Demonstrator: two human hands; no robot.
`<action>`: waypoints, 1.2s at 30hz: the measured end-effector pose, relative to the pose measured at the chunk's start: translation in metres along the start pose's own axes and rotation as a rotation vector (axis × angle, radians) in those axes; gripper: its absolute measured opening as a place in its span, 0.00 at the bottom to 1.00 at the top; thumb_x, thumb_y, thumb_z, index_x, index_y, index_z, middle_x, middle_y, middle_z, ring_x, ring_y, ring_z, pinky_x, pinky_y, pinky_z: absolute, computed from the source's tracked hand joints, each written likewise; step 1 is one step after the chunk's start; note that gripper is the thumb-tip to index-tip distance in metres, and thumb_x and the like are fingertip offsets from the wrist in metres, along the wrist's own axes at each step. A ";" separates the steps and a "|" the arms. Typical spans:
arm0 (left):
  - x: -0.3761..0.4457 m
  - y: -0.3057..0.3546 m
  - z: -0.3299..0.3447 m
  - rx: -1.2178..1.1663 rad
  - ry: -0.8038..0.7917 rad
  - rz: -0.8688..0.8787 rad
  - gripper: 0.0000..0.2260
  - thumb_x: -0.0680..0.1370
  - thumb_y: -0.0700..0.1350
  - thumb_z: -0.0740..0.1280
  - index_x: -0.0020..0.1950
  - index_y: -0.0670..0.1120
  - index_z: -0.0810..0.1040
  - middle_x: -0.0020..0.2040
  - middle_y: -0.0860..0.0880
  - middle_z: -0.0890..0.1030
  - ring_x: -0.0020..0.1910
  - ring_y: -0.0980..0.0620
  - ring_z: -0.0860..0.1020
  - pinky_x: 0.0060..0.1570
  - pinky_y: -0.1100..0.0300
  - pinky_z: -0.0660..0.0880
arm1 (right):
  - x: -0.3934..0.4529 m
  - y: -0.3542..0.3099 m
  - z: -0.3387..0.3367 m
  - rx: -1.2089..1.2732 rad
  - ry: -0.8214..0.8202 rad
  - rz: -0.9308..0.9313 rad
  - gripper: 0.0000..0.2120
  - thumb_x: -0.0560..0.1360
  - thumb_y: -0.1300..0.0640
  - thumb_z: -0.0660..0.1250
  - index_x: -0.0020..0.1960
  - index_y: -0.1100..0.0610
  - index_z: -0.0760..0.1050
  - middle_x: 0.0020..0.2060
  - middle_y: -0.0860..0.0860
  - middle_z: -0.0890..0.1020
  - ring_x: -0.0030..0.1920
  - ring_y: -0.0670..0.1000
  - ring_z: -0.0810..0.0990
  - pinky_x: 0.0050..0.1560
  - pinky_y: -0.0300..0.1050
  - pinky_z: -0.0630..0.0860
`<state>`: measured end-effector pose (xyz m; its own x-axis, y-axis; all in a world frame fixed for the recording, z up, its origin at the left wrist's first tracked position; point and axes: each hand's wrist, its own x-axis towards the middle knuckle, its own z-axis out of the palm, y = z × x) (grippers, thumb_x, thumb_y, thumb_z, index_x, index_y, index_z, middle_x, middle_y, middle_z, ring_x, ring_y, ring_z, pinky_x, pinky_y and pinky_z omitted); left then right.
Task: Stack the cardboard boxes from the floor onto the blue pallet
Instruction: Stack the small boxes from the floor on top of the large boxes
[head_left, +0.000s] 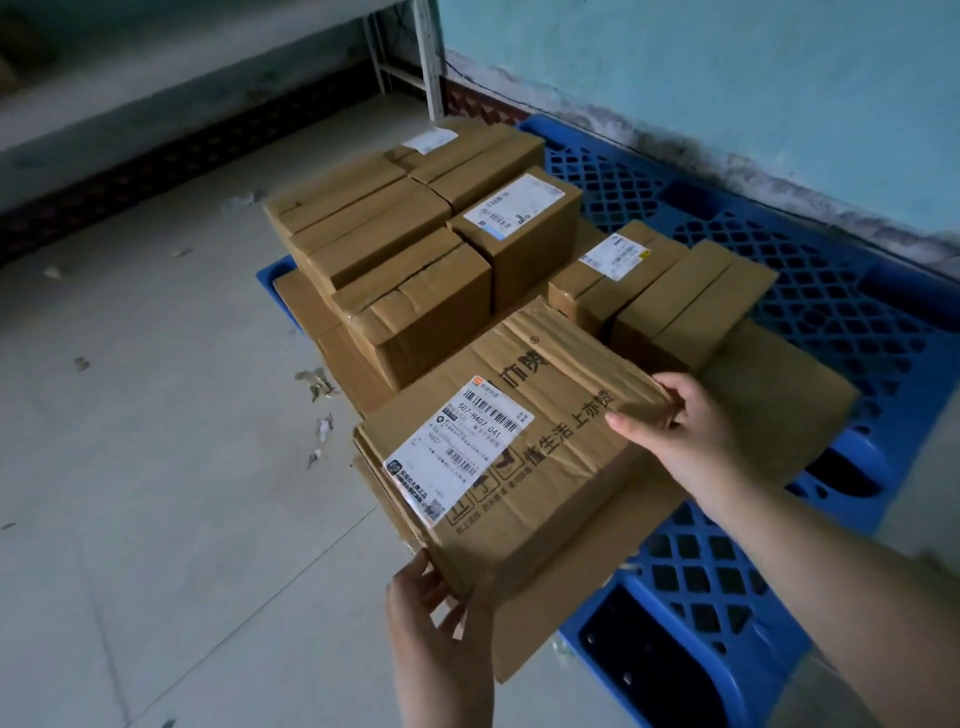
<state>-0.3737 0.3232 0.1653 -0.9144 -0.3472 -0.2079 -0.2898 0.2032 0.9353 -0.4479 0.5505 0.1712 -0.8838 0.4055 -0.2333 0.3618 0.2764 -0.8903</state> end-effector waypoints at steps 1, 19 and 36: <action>0.000 -0.005 0.001 0.009 -0.019 0.010 0.24 0.66 0.30 0.73 0.55 0.47 0.69 0.47 0.53 0.74 0.45 0.58 0.75 0.35 0.78 0.72 | 0.000 0.007 0.000 -0.003 0.009 0.003 0.32 0.66 0.50 0.74 0.67 0.53 0.67 0.59 0.49 0.74 0.53 0.45 0.73 0.40 0.31 0.67; 0.023 0.005 0.016 0.043 -0.020 -0.002 0.19 0.70 0.41 0.72 0.57 0.50 0.70 0.53 0.48 0.78 0.50 0.49 0.77 0.36 0.64 0.69 | 0.030 0.006 0.014 0.037 0.077 -0.021 0.36 0.70 0.47 0.71 0.73 0.53 0.60 0.68 0.53 0.68 0.66 0.53 0.70 0.52 0.36 0.70; 0.056 0.042 0.028 0.111 0.094 -0.155 0.27 0.68 0.39 0.73 0.64 0.42 0.67 0.60 0.42 0.76 0.56 0.41 0.77 0.54 0.48 0.73 | 0.076 -0.045 -0.014 -0.204 -0.196 0.030 0.37 0.71 0.49 0.71 0.74 0.53 0.56 0.72 0.51 0.64 0.70 0.54 0.65 0.65 0.49 0.67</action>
<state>-0.4447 0.3382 0.1844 -0.8276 -0.4651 -0.3142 -0.4590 0.2385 0.8559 -0.5277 0.5808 0.1991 -0.9050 0.2451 -0.3476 0.4236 0.4445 -0.7893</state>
